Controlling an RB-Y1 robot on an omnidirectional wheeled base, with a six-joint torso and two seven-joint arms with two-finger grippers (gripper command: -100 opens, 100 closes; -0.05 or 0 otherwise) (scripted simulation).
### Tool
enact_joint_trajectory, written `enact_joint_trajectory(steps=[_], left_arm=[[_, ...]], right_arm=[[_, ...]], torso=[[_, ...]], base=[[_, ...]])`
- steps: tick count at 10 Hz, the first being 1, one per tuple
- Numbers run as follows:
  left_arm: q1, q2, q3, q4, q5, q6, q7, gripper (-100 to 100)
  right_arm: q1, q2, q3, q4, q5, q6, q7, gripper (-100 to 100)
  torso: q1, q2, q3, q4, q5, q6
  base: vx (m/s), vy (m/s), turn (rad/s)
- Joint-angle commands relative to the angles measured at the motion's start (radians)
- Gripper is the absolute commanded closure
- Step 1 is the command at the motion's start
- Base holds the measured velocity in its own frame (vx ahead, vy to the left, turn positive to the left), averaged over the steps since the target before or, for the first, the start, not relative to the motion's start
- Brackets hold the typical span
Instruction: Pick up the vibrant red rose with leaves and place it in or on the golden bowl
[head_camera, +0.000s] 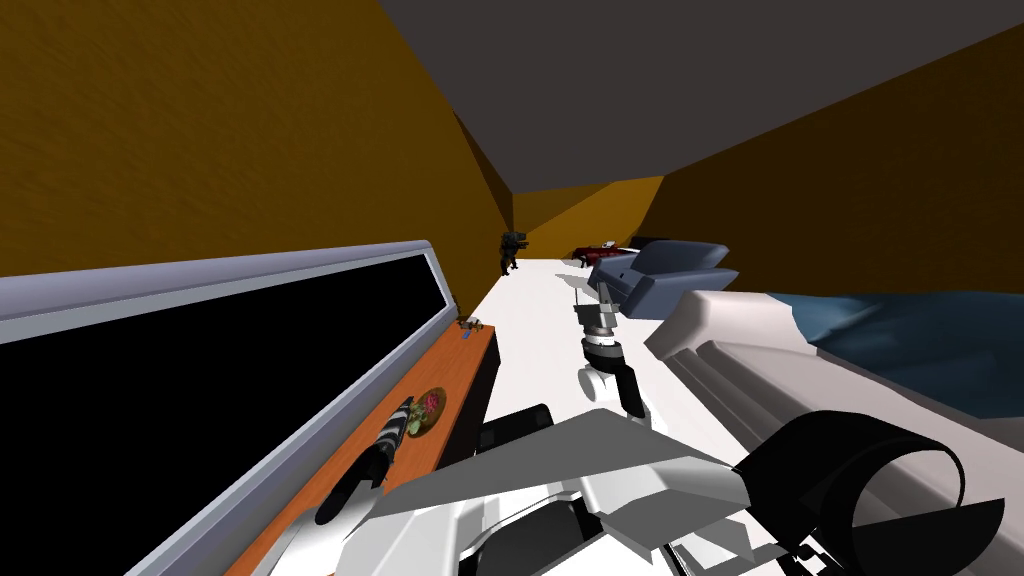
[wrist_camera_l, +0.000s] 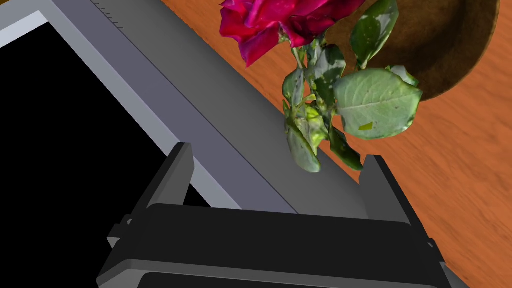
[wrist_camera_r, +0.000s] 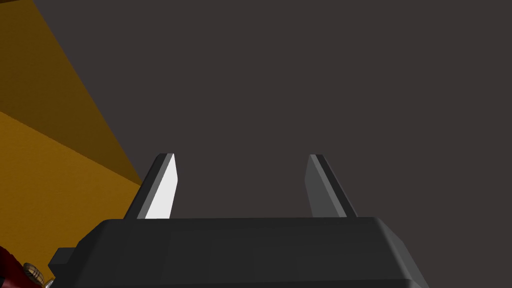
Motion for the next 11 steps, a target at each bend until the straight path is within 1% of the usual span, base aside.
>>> enact_joint_trajectory(steps=[1,9,10,11], left_arm=[[0.025,0.012,0.001,-0.050,0.008,0.028,0.006,-100],[0.126,0.061,0.006,-0.257,0.039,0.138,0.030,-100],[0.119,0.056,0.006,-0.244,0.036,0.129,0.027,-100],[0.120,0.057,0.006,-0.247,0.036,0.133,0.028,0]], right_arm=[[0.000,0.000,0.000,0.000,0.000,0.000,0.000,0],[0.000,0.000,0.000,0.000,0.000,0.000,0.000,0],[0.000,0.000,0.000,0.000,0.000,0.000,0.000,0],[0.000,0.000,0.000,0.000,0.000,0.000,0.000,0]], torso=[[0.000,0.000,0.000,0.000,0.000,0.000],[-0.001,0.000,0.000,0.000,0.000,0.000],[-0.001,0.000,0.000,0.000,0.000,0.000],[-0.001,0.000,0.000,0.000,0.000,0.000]], base=[[0.006,-0.003,0.019],[0.006,-0.006,0.019],[0.000,0.000,0.000],[0.000,0.000,0.000]])
